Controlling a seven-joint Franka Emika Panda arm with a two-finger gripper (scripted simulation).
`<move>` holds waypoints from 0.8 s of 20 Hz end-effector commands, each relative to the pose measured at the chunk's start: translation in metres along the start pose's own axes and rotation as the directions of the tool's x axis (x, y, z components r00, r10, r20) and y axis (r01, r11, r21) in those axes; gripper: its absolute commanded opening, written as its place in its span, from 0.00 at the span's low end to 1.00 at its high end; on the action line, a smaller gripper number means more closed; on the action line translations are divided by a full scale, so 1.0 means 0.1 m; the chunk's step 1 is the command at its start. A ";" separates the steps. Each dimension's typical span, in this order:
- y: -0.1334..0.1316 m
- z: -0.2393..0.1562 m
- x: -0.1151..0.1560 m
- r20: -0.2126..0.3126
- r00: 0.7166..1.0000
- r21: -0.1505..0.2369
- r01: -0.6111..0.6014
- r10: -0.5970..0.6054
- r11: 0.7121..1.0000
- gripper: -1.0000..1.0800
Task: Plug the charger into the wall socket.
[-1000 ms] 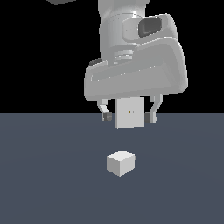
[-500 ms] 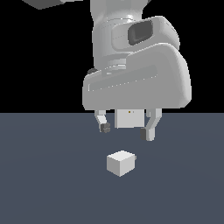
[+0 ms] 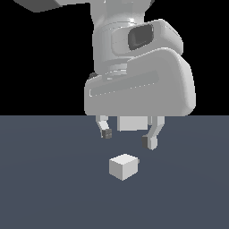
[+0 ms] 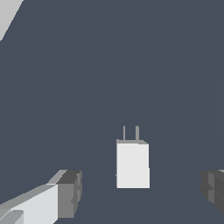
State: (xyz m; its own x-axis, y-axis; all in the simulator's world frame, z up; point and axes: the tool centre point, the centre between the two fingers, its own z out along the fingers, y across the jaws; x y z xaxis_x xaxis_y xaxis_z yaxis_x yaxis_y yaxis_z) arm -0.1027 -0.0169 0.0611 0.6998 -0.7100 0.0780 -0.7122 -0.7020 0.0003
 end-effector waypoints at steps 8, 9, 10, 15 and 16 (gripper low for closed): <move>0.01 0.33 -0.04 0.001 1.000 0.000 -0.005 0.005 1.000 0.96; 0.01 0.37 -0.04 0.001 1.000 0.000 -0.006 0.006 1.000 0.96; 0.00 0.40 -0.05 0.001 1.000 0.000 -0.006 0.006 1.000 0.96; 0.00 0.49 -0.05 0.001 1.000 0.000 -0.007 0.007 1.000 0.96; 0.00 0.49 -0.05 0.001 1.000 0.000 -0.007 0.007 1.000 0.96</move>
State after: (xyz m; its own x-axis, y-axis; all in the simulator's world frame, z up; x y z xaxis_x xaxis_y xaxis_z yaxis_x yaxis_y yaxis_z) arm -0.1042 -0.0161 0.0129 0.6948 -0.7151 0.0766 -0.7172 -0.6968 0.0007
